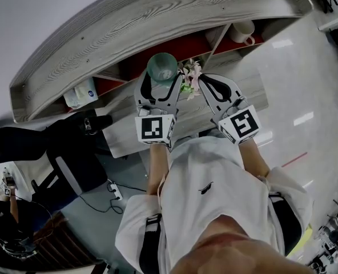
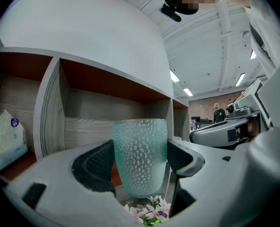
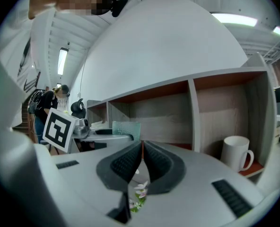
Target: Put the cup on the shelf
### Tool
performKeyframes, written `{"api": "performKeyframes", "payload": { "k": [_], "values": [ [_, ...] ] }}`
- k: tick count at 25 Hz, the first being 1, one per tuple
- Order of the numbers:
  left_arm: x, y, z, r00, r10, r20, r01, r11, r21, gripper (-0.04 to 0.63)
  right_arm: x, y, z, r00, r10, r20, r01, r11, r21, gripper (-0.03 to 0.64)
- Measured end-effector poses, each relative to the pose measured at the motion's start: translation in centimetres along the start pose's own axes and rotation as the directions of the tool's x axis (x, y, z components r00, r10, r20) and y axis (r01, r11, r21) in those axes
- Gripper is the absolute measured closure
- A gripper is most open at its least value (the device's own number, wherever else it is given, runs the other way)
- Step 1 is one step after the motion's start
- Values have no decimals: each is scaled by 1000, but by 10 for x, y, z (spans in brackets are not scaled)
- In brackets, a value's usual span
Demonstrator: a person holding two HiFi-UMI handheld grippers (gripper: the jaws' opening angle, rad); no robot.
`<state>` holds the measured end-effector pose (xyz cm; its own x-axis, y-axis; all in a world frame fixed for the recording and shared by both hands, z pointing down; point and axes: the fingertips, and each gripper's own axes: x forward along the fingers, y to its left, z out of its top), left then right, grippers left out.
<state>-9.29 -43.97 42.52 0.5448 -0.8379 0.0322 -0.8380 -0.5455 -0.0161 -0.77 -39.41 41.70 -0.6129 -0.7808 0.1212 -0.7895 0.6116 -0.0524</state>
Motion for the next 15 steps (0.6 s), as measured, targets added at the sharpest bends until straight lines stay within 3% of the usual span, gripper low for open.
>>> {"api": "performKeyframes", "payload": {
  "k": [15],
  "values": [
    [31,13,-16,999,24,-25,-24,1000,-9,233,11,-17,-3,1000,10,-18,-9,1000,9,581]
  ]
}}
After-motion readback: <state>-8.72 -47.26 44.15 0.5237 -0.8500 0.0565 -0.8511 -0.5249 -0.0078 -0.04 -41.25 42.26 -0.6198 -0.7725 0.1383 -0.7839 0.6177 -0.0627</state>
